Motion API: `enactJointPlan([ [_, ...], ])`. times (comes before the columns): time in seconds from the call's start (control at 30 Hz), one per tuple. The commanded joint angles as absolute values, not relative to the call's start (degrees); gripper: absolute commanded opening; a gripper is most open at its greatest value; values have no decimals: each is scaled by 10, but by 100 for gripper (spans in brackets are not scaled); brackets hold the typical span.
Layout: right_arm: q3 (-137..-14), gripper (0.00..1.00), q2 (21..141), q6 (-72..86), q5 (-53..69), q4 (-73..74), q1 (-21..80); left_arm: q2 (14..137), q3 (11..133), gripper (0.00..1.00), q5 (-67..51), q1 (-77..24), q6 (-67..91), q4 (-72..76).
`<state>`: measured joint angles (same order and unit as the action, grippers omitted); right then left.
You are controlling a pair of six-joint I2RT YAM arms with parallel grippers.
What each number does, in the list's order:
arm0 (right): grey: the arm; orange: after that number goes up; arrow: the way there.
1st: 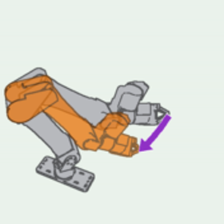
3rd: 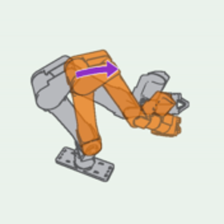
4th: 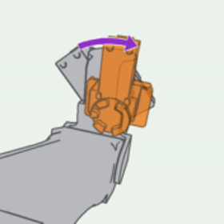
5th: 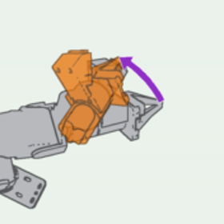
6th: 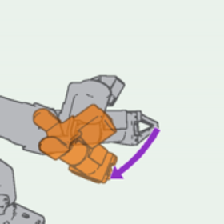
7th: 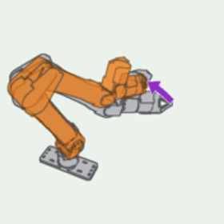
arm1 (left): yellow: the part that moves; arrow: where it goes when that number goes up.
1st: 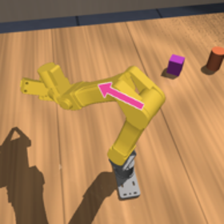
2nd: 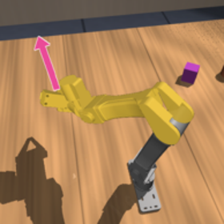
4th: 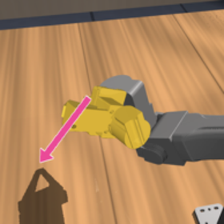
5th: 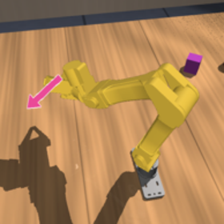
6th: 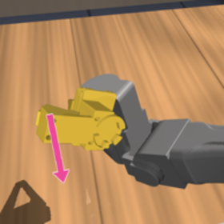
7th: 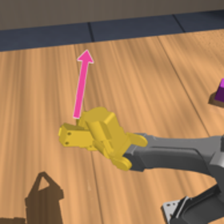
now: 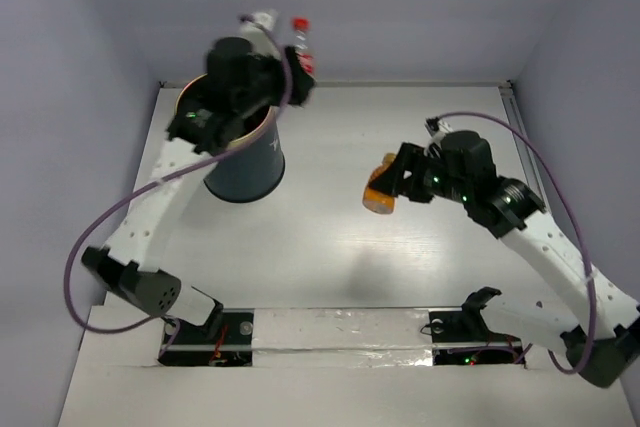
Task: Put the plastic bottles in the bin
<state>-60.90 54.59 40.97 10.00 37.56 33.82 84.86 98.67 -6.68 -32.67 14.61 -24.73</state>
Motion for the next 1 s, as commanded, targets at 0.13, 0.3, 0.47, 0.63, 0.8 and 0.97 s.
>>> enactJointPlan([
  [0.13, -845, 33, 718, 360, 169, 247, 355, 809, 1007, 42, -43, -165, 176, -301],
  [0.3, -1015, 33, 852, 352, 185, 253, 387, 811, 966, 43, -50, -61, 206, -290],
  [0.47, -1245, 33, 1019, 354, 192, 295, 407, 825, 947, 65, -55, -26, 212, -294],
  [0.63, -1375, 33, 1130, 390, 196, 302, 412, 816, 967, 99, -33, -15, 206, -298],
  [0.8, -1428, 34, 1207, 426, 198, 256, 428, 793, 1002, 99, -36, -15, 206, -303],
  [0.97, -1449, 41, 1249, 463, 181, 219, 439, 745, 996, 99, -39, -15, 221, -294],
])
